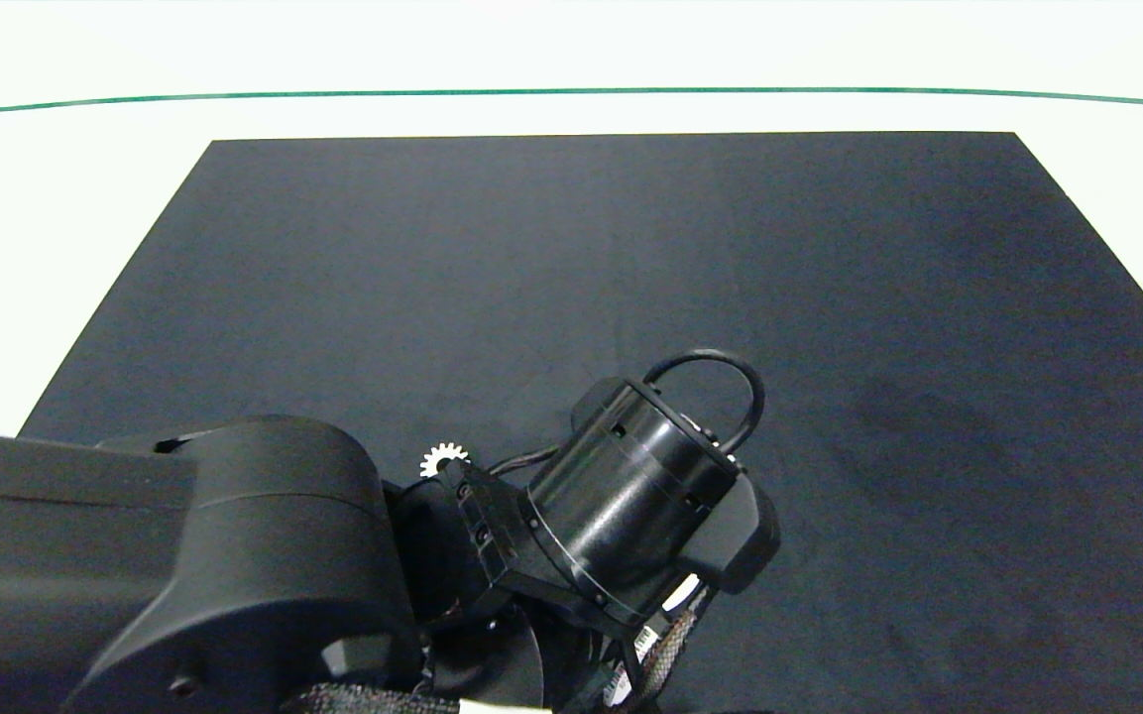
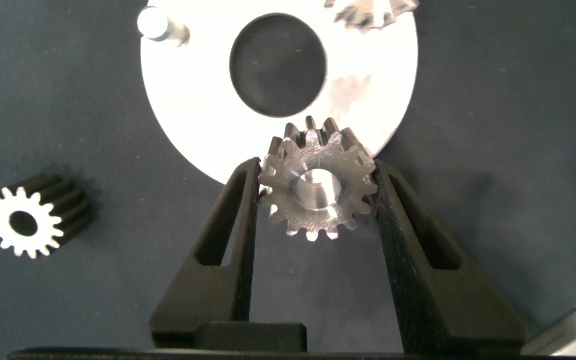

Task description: Install three planetary gears onto the carrier pins

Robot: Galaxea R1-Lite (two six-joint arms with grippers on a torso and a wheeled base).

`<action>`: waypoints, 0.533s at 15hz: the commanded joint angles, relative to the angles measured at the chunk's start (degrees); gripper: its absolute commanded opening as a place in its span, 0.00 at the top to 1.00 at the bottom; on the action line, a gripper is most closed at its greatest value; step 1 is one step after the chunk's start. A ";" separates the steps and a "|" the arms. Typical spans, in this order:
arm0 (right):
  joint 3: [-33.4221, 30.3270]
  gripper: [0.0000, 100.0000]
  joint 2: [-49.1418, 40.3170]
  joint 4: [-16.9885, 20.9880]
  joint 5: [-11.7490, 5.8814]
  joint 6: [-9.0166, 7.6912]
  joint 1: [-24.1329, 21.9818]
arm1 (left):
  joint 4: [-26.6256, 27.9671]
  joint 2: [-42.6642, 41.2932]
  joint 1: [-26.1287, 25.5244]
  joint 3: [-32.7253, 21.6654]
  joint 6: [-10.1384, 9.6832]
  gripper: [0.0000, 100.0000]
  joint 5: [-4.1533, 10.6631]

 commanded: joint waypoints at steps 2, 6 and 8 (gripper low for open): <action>-0.05 0.00 -0.29 0.09 -0.07 -0.09 0.05 | 0.12 0.29 0.31 0.67 -0.02 0.84 0.25; 0.04 0.00 -0.46 0.09 -0.07 -0.09 0.05 | 0.03 0.29 1.37 1.29 0.16 0.84 0.95; 0.04 0.00 -0.55 0.00 -0.07 -0.17 0.05 | 0.03 0.38 1.45 2.17 0.16 0.84 2.80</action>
